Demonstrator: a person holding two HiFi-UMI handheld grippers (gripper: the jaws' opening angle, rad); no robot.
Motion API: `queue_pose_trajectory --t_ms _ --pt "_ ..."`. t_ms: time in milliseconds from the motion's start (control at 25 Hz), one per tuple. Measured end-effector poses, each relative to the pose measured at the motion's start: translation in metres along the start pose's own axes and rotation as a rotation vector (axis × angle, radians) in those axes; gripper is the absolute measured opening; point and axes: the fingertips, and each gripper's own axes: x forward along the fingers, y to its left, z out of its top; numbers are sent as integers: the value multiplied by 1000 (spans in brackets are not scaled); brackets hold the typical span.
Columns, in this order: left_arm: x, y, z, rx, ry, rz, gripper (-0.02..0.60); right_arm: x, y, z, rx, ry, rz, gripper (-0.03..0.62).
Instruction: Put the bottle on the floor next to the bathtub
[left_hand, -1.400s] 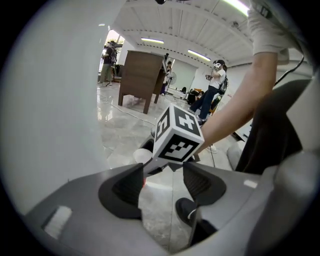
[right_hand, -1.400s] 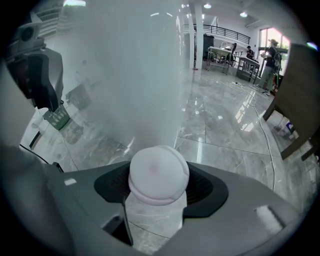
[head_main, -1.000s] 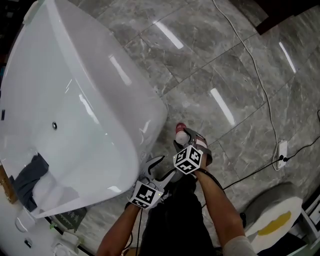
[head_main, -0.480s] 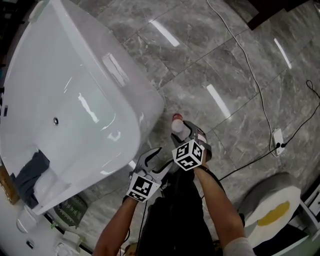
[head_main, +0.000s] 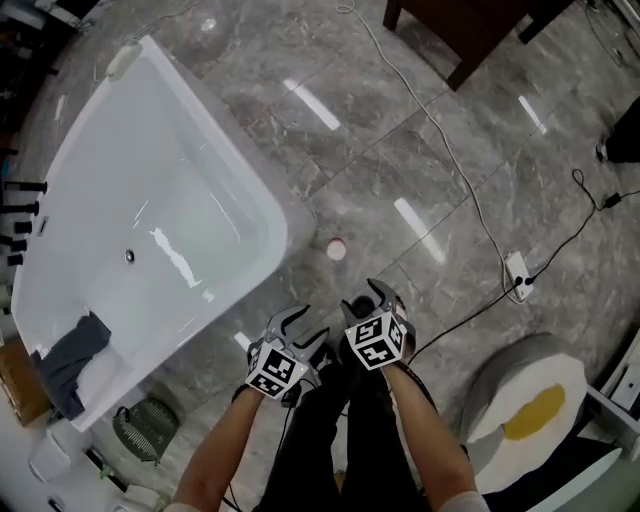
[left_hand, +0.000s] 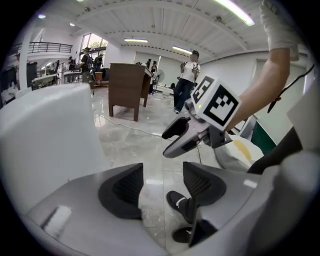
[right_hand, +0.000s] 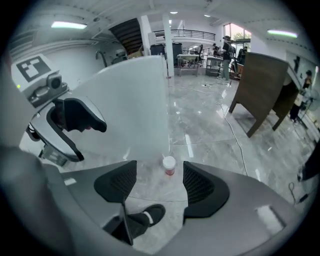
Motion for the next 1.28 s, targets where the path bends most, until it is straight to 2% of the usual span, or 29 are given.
queue_pose_trajectory --t_ms 120,280,440,560,680,800,1000,1280 --pt "-29 -24 19 24 22 -8 302 -59 22 7 140 -41 41 290" --pt "-83 -58 47 23 17 11 302 -148 59 22 203 -91 73 290" --pt "-136 -84 82 0 -35 25 302 -221 92 36 290 -171 123 290" --pt "-170 -98 103 16 -65 29 302 -264 109 43 321 -203 133 290" --pt "-203 -108 117 28 -82 35 302 -295 123 53 332 -233 129 290" --pt "-232 -115 136 4 -132 56 302 -320 132 67 320 -259 121 290" --pt "-274 -121 148 -53 -203 121 302 -348 153 89 317 -323 123 290" --pt "-303 -127 151 -167 -238 184 302 -372 178 91 317 -363 124 290"
